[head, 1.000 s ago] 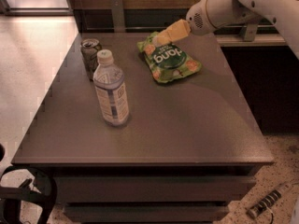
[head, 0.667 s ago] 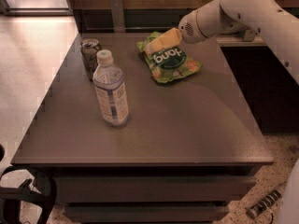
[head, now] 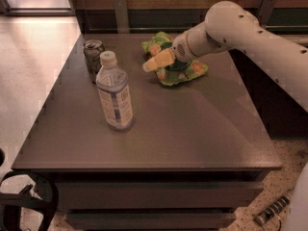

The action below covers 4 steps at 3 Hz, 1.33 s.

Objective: Pick green rice chip bag

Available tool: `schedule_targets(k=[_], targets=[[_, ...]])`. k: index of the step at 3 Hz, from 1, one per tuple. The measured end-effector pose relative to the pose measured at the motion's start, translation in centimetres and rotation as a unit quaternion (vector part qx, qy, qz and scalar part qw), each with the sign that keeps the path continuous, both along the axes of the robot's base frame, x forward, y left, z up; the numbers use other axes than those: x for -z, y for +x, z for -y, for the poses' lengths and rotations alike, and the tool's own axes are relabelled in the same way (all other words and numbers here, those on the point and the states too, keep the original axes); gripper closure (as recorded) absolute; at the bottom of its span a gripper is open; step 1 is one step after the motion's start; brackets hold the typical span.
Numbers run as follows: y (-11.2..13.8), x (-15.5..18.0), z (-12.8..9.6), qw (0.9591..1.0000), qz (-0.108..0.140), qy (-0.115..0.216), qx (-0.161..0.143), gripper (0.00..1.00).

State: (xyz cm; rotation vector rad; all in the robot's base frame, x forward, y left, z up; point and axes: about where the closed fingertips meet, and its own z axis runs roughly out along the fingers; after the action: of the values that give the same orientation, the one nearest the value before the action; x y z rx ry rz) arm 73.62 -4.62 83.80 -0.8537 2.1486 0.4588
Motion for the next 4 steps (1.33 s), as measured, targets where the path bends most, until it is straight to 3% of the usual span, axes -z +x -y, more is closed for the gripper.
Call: schedule_targets(k=[1, 2, 3, 4], targets=[[-0.2, 2.2, -0.4, 0.9996, 0.002, -0.028, -0.002, 0.00], [-0.2, 1.8, -0.4, 0.9996, 0.002, -0.028, -0.002, 0.18], [-0.2, 1.5, -0.4, 0.9996, 0.002, -0.028, -0.002, 0.48], [-0.2, 1.1, -0.4, 0.9996, 0.002, -0.028, -0.002, 0.72]])
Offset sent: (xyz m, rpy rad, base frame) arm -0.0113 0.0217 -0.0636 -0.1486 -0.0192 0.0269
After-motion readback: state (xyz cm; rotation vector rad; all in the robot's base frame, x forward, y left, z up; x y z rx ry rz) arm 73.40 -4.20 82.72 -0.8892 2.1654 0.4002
